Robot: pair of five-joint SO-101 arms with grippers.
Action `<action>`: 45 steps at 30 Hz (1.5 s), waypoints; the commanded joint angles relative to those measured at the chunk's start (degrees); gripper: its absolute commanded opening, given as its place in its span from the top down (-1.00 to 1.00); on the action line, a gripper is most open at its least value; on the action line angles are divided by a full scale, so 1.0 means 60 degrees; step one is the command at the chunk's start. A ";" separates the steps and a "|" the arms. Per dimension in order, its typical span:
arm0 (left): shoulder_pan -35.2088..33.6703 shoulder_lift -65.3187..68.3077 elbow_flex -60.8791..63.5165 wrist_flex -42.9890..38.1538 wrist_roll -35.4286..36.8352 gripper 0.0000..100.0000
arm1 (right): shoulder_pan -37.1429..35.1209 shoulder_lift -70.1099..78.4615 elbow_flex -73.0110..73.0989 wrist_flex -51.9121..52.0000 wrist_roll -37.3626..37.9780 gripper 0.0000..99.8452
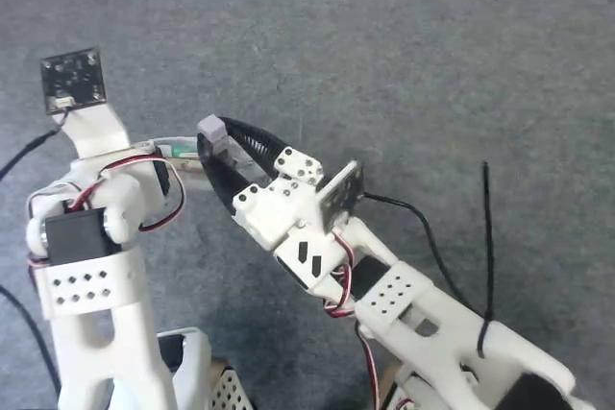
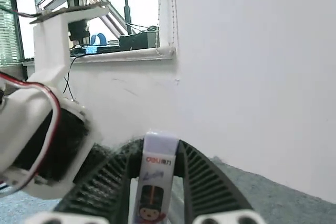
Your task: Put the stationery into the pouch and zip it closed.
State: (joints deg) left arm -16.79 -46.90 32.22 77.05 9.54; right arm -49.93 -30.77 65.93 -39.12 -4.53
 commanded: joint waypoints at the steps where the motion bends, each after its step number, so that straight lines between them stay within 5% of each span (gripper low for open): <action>1: 0.0044 -0.0454 -0.0095 -0.0381 -0.0132 0.98 | -0.0168 0.0667 0.0396 -0.1048 0.1172 0.99; 13: 0.0000 -0.0454 -0.0095 -0.0381 -0.0132 0.98 | -0.0535 0.0886 0.0938 -0.1648 0.1773 0.98; 19: 0.0029 -0.0454 -0.0095 -0.0381 -0.0132 0.98 | -0.0520 0.1004 0.1099 -0.3802 0.1773 0.99; 33: 0.0044 -0.0454 -0.0125 -0.0396 -0.0132 0.98 | -0.0271 0.3436 0.0278 -0.5839 0.1978 0.99; 45: -0.0015 -0.0454 -0.0095 -0.0396 -0.0132 0.98 | -0.0315 0.4256 0.0293 -0.5868 0.3062 0.98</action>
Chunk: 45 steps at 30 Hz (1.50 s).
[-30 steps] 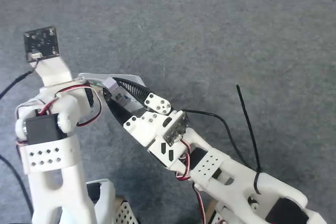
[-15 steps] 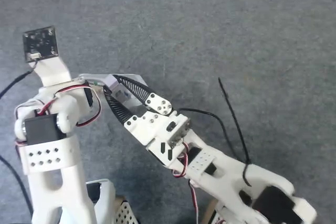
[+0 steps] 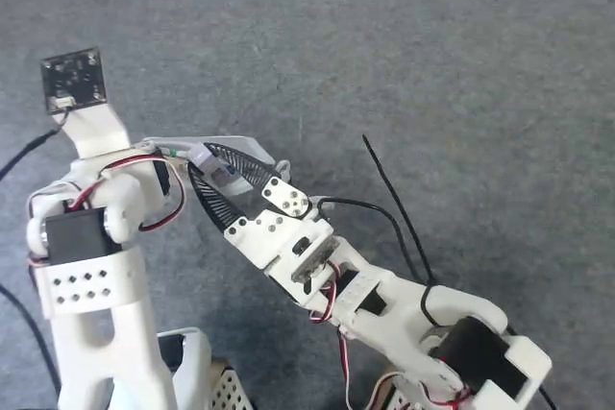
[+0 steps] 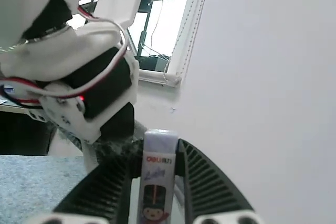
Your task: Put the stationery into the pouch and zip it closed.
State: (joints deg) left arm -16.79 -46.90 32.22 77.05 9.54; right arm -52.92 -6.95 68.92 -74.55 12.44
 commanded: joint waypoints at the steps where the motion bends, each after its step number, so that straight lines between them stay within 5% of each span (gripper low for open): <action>1: -0.0015 -0.0454 -0.0095 -0.0396 -0.0132 0.98 | 0.0183 0.0286 -0.0176 0.0037 0.0234 0.98; 7: -0.0015 -0.0454 -0.0095 -0.0396 -0.0132 0.98 | 0.0168 0.0286 0.0147 0.0051 0.0249 0.79; 24: -0.0015 -0.0454 -0.0095 -0.0366 -0.0132 0.98 | -0.0051 -0.0359 0.0835 0.0168 0.1304 0.78; 30: -0.0015 -0.0454 -0.0095 -0.0381 -0.0132 0.98 | -0.0051 -0.1443 0.0952 0.2000 0.1275 0.60; 40: -0.0015 -0.0454 -0.0095 -0.0381 -0.0132 0.98 | -0.0022 -0.4755 0.1421 0.5267 0.0513 0.60; 45: -0.0015 -0.0454 -0.0095 -0.0396 -0.0132 0.98 | 0.0242 -0.6513 0.1172 0.8315 -0.0308 0.60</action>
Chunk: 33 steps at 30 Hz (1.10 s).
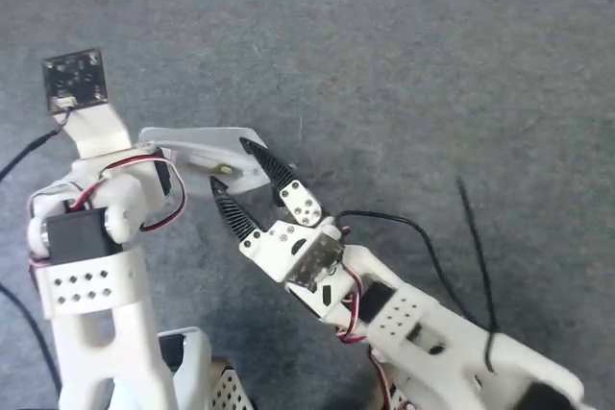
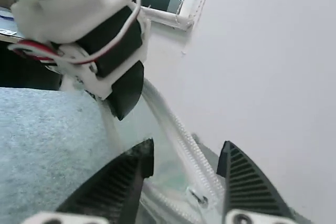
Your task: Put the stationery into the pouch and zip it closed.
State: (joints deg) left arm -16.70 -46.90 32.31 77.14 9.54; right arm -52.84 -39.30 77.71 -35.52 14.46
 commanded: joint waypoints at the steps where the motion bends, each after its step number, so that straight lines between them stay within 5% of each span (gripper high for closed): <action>1: -0.0029 -0.0454 -0.0110 -0.0410 -0.0132 0.98 | 0.0344 -0.1443 -0.0440 0.2557 -0.0850 0.60; 6: -0.0073 -0.0469 -0.0110 -0.0410 -0.0132 0.98 | 0.0681 -0.2777 -0.1099 0.5282 -0.1451 0.60; 22: -0.1158 -0.0454 -0.0095 -0.0674 -0.0059 0.98 | -0.0007 -0.4037 -0.1084 0.7861 -0.2403 0.60; 29: -0.1143 -0.0425 -0.0081 -0.0659 -0.0059 0.98 | -0.0095 -0.3304 -0.1158 0.7832 -0.2476 0.60; 33: -0.1143 -0.0410 -0.0051 -0.0630 -0.0059 0.98 | 0.0066 -0.2249 -0.1099 0.6440 -0.2462 0.60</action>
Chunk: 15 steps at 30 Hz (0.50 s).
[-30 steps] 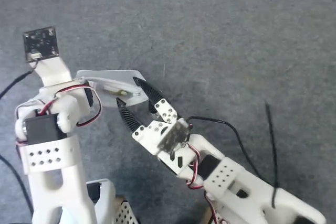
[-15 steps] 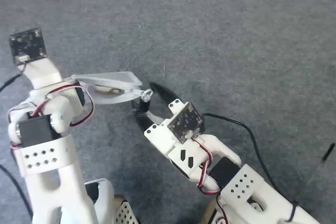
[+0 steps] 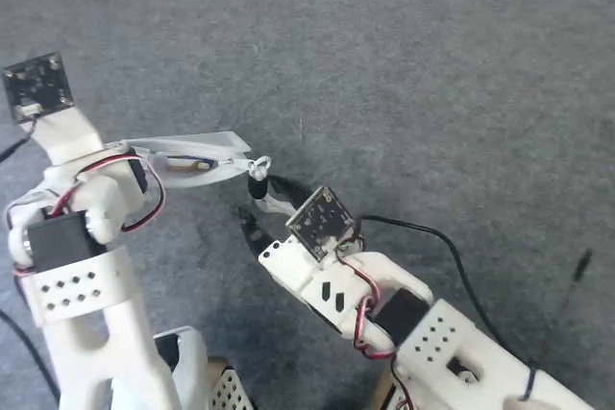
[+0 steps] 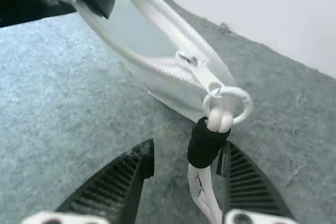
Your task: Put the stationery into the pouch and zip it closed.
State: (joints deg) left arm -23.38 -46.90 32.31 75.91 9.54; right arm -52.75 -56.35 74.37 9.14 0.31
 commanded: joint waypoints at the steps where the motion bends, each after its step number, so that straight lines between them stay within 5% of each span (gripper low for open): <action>1: -0.0029 -0.0454 0.0022 -0.0469 -0.0059 0.98 | 0.0212 0.0828 -0.0542 -0.1311 -0.0103 0.60; 15: -0.0029 -0.0454 0.0095 -0.0469 -0.0059 0.98 | 0.0711 0.1648 -0.0586 -0.2425 -0.0117 0.60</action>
State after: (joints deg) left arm -23.74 -47.25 34.42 75.56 9.54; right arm -49.67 -46.42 74.37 -3.87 0.31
